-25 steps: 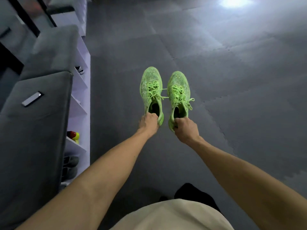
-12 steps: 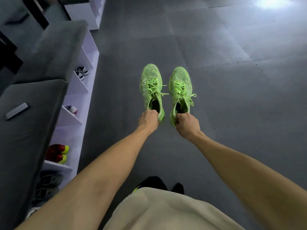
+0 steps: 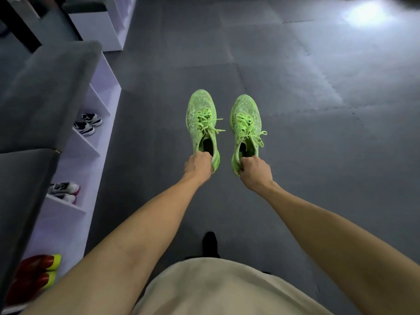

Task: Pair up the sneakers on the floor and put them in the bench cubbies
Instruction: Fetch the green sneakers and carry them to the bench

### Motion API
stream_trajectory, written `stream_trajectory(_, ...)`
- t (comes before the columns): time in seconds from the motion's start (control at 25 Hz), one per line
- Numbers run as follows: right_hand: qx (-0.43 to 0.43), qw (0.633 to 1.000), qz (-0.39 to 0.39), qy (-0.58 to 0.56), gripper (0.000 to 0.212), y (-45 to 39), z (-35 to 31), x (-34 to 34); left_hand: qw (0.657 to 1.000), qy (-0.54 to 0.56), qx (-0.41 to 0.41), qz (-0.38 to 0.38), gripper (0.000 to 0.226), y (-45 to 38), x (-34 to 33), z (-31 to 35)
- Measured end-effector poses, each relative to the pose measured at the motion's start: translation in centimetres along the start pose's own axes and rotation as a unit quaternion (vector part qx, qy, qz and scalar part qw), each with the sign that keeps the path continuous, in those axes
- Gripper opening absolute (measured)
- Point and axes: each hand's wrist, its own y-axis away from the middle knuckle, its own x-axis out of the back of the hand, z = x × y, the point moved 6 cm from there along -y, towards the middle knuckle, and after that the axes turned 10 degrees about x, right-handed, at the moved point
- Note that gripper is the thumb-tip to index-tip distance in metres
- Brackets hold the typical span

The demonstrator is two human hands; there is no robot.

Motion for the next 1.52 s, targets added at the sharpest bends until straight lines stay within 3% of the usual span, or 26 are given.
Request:
stream_trajectory(0.2, -0.012, 1.0, 0.012, -0.005, 0.01, -12.7, 2.6, 3.5, 1.0, -0.015, -0.025, 0.002, 0.014, -12.0, 4.4, 3.1)
stream_trajectory(0.4, 0.012, 1.0, 0.013, 0.007, 0.013, -25.7, 5.9, 6.0, 1.0, 0.0, 0.002, 0.006, 0.011, -23.5, 7.8, 5.6)
stream_trajectory(0.72, 0.152, 0.987, -0.033, 0.026, 0.014, -46.8, 5.9, 10.1, 0.986, 0.069, 0.145, 0.045, 0.015, -39.0, 13.4, 5.8)
stream_trajectory(1.12, 0.363, 0.928, -0.081, 0.034, 0.011, -63.4, -10.4, 7.5, 0.923, 0.124, 0.353, 0.088, 0.016, -48.1, 19.0, -9.4)
stream_trajectory(1.52, 0.537, 0.83, -0.148, 0.03, 0.016, -67.3, -27.8, 4.3, 0.813, 0.176, 0.54, 0.128, 0.019, -46.0, 20.1, -23.4)
